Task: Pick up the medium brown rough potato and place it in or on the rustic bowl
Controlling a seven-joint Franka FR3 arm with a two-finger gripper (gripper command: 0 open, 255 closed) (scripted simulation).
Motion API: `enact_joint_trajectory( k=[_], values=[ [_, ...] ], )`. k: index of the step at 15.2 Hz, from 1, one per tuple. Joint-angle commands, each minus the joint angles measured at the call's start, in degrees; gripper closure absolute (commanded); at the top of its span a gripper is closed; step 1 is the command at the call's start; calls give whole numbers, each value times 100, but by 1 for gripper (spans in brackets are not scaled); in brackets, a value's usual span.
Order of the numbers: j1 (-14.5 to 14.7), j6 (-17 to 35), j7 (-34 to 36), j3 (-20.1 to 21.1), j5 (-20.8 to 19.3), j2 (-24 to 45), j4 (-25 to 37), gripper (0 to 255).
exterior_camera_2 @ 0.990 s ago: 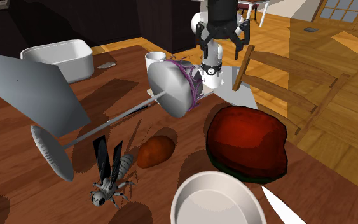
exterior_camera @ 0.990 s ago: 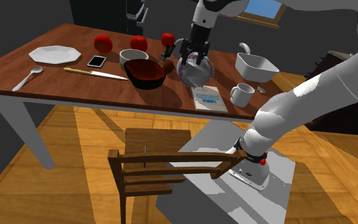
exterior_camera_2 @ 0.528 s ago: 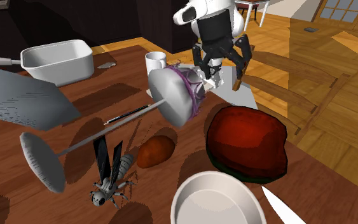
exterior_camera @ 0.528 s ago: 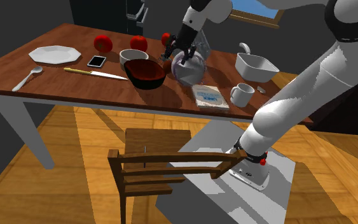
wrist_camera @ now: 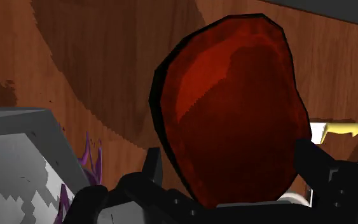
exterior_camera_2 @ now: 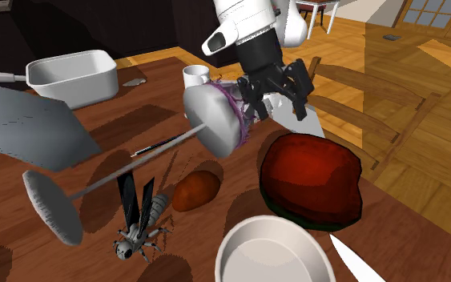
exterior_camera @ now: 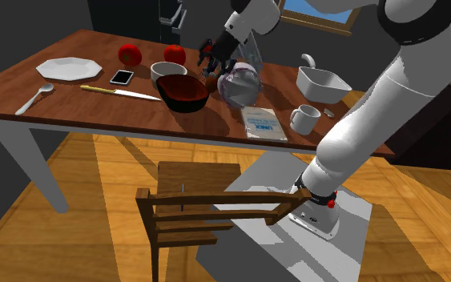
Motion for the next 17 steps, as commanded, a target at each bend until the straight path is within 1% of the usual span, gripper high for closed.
enact_joint_trajectory(
  k=[1, 9, 17],
  values=[
    [-62, 171, -24, -50, -135, 201, 73, 0],
    [-260, 760, 51, -280, -618, 1328, 864, 0],
    [-439, 1117, 208, -596, -1059, 2459, 1905, 0]
  ],
)
